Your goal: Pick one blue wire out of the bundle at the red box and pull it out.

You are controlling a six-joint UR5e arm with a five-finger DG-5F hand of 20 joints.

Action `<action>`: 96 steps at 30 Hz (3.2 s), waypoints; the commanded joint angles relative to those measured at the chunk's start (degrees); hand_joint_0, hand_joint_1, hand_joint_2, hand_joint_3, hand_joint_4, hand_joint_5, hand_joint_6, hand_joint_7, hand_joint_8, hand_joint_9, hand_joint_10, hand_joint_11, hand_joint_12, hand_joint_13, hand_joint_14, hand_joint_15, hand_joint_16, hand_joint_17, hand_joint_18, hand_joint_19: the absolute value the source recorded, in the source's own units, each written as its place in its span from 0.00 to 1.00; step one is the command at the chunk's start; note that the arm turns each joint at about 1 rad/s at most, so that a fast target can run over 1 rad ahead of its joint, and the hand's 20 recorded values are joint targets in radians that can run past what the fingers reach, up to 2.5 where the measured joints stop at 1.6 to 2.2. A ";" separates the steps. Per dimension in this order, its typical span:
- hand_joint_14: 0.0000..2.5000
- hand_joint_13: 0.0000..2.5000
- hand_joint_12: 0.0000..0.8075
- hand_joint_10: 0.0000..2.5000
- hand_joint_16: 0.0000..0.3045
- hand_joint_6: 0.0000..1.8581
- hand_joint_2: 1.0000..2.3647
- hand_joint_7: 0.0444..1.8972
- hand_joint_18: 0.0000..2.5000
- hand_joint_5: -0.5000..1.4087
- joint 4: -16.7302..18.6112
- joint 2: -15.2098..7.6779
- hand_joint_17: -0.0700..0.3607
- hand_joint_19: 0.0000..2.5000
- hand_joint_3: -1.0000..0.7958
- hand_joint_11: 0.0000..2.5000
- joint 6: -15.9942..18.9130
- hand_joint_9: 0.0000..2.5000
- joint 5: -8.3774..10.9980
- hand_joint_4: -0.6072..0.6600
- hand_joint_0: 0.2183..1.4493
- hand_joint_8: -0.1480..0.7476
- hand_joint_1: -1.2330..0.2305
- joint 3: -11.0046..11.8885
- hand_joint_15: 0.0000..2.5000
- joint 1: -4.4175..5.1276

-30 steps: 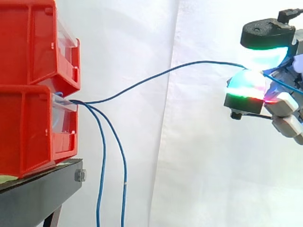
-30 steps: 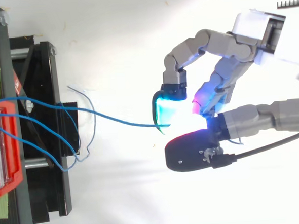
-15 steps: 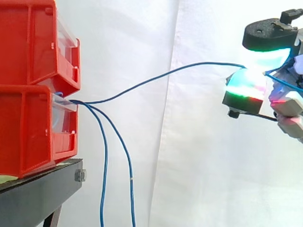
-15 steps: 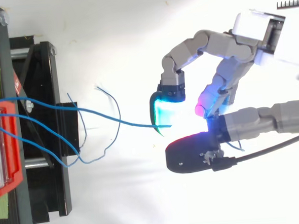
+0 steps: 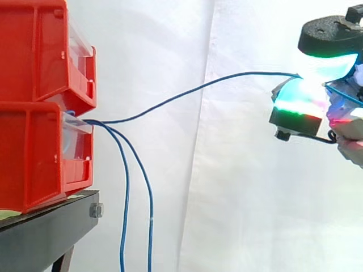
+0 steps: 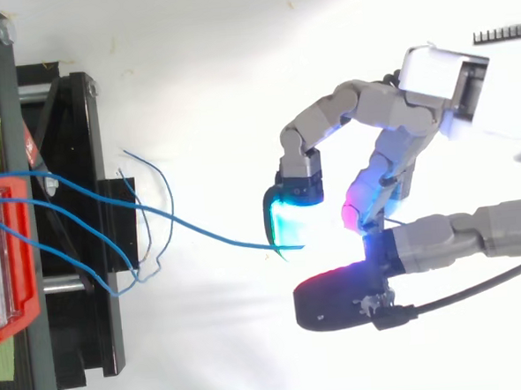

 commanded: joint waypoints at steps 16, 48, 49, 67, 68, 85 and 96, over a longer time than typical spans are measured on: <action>0.01 0.47 0.56 0.00 0.19 0.50 0.01 0.55 0.46 0.23 1.46 0.00 0.46 0.22 0.55 0.27 -2.04 0.50 0.09 0.41 0.30 0.56 0.28 0.02 0.25 0.34; 0.01 0.47 0.56 0.00 0.19 0.50 0.01 0.54 0.46 0.23 1.46 -0.08 0.46 0.22 0.55 0.27 -2.04 0.51 0.00 0.41 0.30 0.56 0.28 0.02 0.26 0.34; 0.01 0.47 0.56 0.00 0.19 0.50 0.01 0.55 0.46 0.23 1.46 0.00 0.46 0.22 0.55 0.27 -2.04 0.51 0.00 0.41 0.30 0.56 0.28 0.02 0.26 0.34; 0.01 0.47 0.56 0.00 0.19 0.50 0.01 0.55 0.46 0.23 1.46 -0.08 0.46 0.22 0.55 0.27 -2.04 0.51 0.09 0.42 0.30 0.56 0.28 0.02 0.26 0.34; 0.01 0.47 0.56 0.00 0.19 0.50 0.01 0.54 0.46 0.23 1.46 -0.08 0.46 0.22 0.54 0.28 -2.04 0.51 0.09 0.42 0.31 0.56 0.28 0.02 0.26 0.34; 0.01 0.47 0.56 0.00 0.19 0.50 0.01 0.54 0.46 0.23 1.46 0.00 0.46 0.22 0.54 0.28 -2.04 0.51 0.09 0.42 0.30 0.56 0.29 0.02 0.26 0.34; 0.01 0.47 0.56 0.00 0.19 0.50 0.01 0.54 0.46 0.23 1.46 -0.08 0.46 0.22 0.54 0.27 -2.04 0.51 0.09 0.42 0.30 0.56 0.29 0.02 0.26 0.34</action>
